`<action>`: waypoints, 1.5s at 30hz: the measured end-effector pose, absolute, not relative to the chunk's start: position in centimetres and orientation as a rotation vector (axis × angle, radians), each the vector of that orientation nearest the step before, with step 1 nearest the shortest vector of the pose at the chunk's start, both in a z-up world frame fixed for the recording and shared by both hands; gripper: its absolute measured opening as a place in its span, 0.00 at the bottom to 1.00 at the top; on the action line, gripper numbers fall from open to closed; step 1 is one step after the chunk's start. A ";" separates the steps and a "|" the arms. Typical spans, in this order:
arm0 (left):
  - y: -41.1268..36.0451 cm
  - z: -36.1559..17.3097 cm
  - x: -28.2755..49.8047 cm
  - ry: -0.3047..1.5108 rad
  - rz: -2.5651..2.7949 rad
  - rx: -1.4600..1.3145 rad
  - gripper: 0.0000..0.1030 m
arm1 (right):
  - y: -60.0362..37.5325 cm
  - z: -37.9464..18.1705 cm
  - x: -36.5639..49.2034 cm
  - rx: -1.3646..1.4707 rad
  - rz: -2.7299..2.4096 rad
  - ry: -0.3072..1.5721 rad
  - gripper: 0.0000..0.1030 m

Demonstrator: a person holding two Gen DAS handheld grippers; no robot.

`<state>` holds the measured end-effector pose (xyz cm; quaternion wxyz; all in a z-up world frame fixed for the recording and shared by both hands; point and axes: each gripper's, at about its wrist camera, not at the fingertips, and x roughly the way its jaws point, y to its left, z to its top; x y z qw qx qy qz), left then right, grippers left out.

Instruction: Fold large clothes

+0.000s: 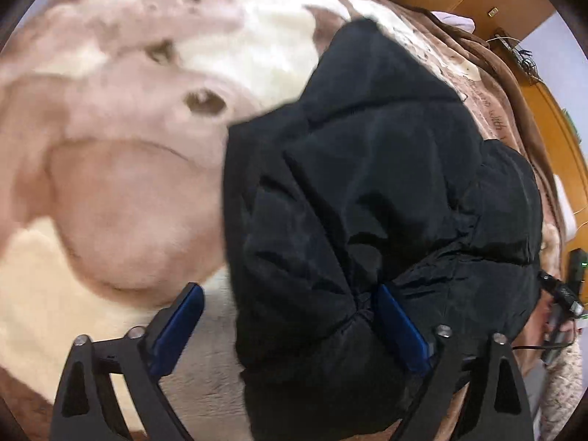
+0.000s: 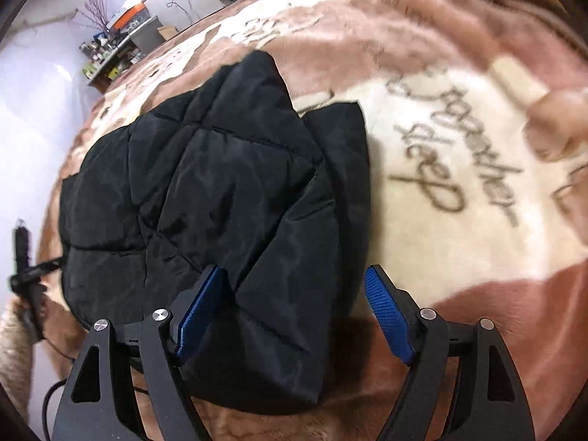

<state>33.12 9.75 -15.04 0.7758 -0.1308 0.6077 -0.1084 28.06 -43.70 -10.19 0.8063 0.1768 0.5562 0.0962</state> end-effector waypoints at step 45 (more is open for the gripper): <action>0.4 -15.4 36.1 1.360 -0.236 -0.198 0.50 | -34.1 -11.2 27.3 0.152 0.285 1.169 0.44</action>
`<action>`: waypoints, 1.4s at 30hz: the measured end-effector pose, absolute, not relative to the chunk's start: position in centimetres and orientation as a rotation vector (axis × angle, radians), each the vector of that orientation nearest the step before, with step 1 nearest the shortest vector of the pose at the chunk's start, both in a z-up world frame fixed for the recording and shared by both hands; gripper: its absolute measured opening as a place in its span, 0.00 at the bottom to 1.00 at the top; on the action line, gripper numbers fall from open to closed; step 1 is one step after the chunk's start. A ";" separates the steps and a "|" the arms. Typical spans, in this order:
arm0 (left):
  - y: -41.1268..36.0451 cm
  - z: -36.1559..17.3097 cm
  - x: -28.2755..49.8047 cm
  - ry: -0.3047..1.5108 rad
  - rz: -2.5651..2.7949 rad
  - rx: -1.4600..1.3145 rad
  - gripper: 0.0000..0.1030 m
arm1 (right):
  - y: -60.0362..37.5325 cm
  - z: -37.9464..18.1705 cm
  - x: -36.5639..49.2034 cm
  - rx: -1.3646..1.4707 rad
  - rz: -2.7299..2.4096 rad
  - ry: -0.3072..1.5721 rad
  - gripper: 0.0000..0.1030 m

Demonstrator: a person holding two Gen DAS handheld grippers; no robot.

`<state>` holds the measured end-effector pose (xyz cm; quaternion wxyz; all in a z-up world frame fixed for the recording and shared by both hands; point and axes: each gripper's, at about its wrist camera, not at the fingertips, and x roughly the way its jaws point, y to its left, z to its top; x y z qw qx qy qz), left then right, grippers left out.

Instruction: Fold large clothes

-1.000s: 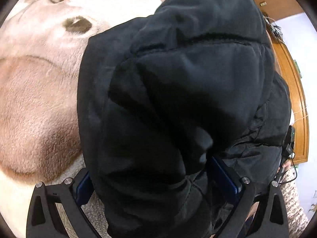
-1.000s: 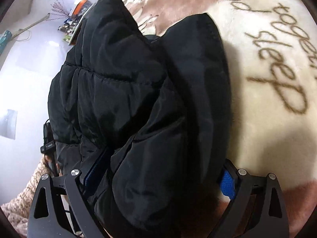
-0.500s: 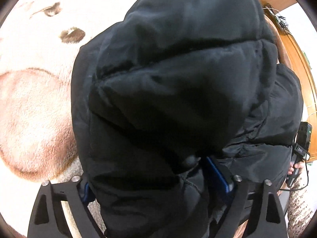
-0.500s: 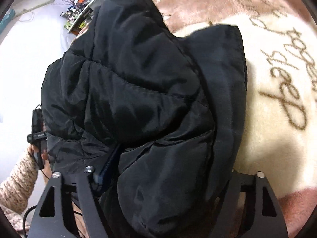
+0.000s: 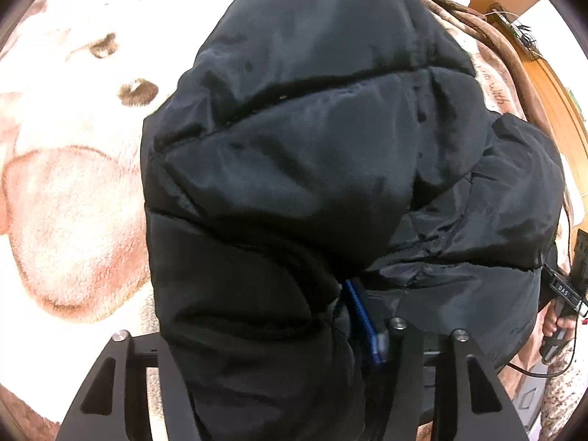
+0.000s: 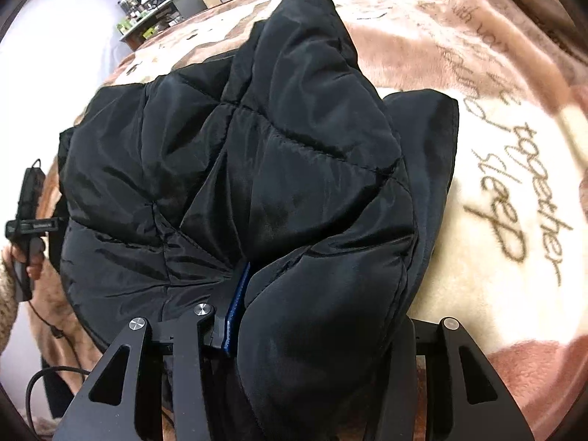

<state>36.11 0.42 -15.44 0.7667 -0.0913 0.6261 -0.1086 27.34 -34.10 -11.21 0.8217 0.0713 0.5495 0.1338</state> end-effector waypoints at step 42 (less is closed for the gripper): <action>11.7 -0.1 29.2 1.038 -0.135 -0.280 0.27 | -20.4 1.9 19.3 -0.011 0.294 0.851 0.25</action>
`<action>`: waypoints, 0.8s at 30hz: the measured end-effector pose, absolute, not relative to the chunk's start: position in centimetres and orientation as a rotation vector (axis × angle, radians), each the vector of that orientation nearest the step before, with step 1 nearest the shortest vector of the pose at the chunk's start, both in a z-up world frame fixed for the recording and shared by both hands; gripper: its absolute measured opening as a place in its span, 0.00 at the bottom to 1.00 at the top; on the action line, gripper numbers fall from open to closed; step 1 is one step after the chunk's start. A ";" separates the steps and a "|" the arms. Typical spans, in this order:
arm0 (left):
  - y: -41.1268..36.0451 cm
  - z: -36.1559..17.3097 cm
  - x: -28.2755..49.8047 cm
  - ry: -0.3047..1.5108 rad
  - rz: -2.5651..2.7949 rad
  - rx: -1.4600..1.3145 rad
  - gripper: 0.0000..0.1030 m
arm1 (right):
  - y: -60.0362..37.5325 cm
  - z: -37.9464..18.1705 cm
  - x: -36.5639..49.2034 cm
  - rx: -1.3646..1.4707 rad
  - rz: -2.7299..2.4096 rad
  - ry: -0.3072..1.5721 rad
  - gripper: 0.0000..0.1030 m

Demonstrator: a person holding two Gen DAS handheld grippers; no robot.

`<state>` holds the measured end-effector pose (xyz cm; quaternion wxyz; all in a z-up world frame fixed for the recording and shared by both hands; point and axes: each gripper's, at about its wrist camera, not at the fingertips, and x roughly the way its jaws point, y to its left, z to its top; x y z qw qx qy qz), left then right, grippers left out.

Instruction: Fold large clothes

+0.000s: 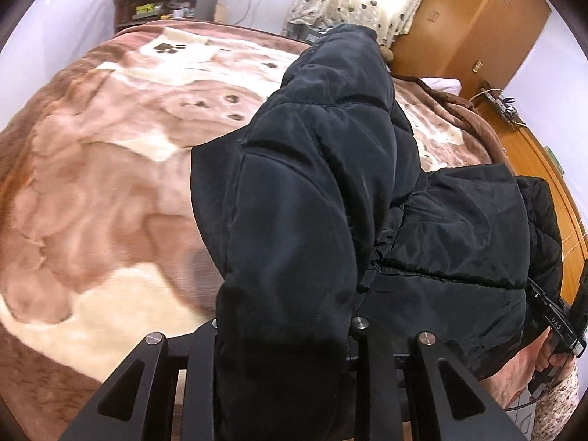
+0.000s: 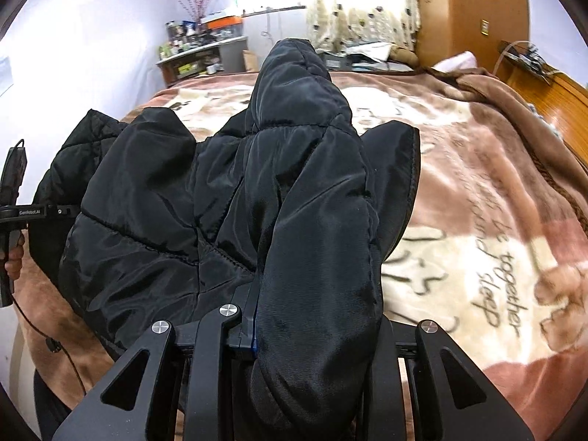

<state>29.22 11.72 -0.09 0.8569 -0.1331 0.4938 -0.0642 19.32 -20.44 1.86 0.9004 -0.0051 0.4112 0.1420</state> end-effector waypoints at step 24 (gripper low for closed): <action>30.8 -4.7 26.3 1.053 0.127 -0.301 0.29 | -8.7 -1.6 22.6 0.011 0.448 0.900 0.25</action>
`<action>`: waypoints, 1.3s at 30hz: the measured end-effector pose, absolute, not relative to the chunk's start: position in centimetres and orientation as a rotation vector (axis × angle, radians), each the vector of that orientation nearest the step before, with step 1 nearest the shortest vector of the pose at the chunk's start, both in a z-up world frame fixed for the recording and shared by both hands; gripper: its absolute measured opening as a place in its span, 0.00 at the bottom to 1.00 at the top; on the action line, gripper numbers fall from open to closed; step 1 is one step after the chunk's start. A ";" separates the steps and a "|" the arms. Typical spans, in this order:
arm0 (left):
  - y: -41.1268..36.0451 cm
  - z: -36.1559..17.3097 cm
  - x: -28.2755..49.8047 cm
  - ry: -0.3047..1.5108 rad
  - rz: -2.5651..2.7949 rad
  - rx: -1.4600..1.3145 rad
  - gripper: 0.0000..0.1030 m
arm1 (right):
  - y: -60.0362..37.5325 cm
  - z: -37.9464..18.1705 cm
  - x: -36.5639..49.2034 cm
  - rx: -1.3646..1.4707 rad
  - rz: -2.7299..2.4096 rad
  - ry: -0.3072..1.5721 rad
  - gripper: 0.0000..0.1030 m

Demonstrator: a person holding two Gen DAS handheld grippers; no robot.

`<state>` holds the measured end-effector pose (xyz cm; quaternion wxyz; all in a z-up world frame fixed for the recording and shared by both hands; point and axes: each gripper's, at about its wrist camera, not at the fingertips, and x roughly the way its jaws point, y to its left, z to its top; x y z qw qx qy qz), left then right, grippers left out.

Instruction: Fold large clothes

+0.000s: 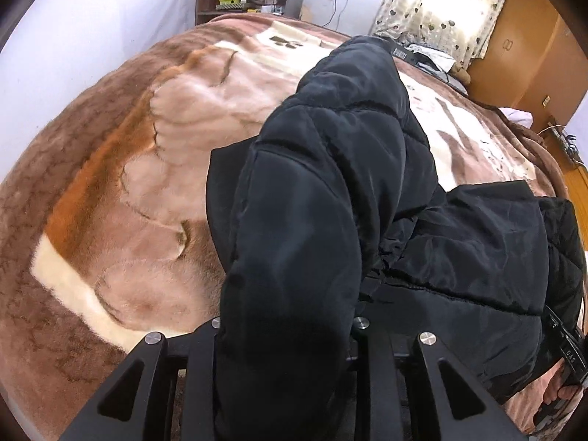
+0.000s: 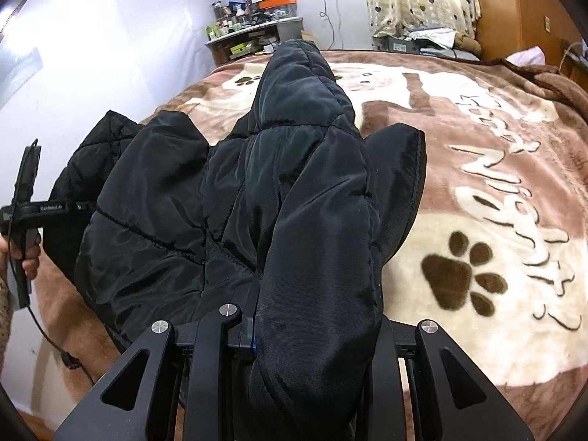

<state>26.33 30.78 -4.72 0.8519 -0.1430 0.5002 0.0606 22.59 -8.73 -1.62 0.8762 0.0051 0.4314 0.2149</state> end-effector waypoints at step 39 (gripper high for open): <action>27.4 -0.9 16.9 0.995 0.177 -0.284 0.82 | -9.5 1.9 15.8 -0.002 0.262 0.879 0.72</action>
